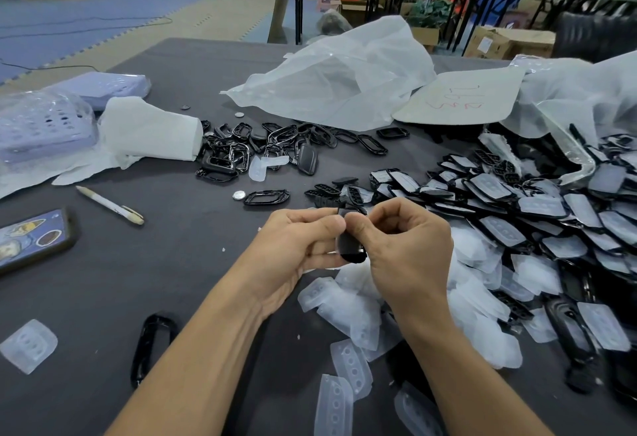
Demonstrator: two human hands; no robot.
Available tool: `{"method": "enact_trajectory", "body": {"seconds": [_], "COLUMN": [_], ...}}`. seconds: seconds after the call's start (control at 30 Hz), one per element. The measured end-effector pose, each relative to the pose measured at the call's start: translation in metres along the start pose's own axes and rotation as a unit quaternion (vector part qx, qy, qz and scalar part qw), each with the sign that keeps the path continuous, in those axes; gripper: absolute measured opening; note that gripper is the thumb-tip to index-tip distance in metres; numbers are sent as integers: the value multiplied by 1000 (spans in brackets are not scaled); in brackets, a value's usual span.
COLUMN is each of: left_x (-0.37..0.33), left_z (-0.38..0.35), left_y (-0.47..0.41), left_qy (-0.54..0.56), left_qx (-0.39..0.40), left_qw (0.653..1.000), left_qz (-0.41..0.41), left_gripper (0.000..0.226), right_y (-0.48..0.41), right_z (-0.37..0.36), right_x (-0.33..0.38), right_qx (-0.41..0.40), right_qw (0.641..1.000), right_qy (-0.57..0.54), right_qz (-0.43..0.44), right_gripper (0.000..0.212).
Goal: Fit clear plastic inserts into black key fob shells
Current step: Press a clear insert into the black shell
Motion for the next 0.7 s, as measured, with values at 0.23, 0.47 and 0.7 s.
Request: {"method": "enact_trajectory", "body": {"seconds": [0.23, 0.47, 0.7], "left_x": [1, 0, 1], "left_z": [-8, 5, 3], "left_y": [2, 1, 0], "left_qy": [-29, 23, 22], "left_qx": [29, -83, -78], "left_qw": [999, 995, 996], "left_qz": [-11, -42, -48], "left_gripper": [26, 22, 25], "right_y": [1, -1, -3], "right_z": [-5, -13, -14], "right_x": [-3, -3, -9], "right_qx": [19, 98, 97], "right_qw": [999, 994, 994], "right_qy": [26, 37, 51], "right_qz": [-8, -9, -14], "right_gripper": [27, 12, 16]}}
Point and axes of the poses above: each hand's wrist, its own y-axis away from the middle knuckle, its own z-axis out of the back of the hand, x = y × z, the point moved 7 cm from there along -y, towards the middle knuckle, and after that the axes turned 6 degrees about x, right-handed, at the moved point
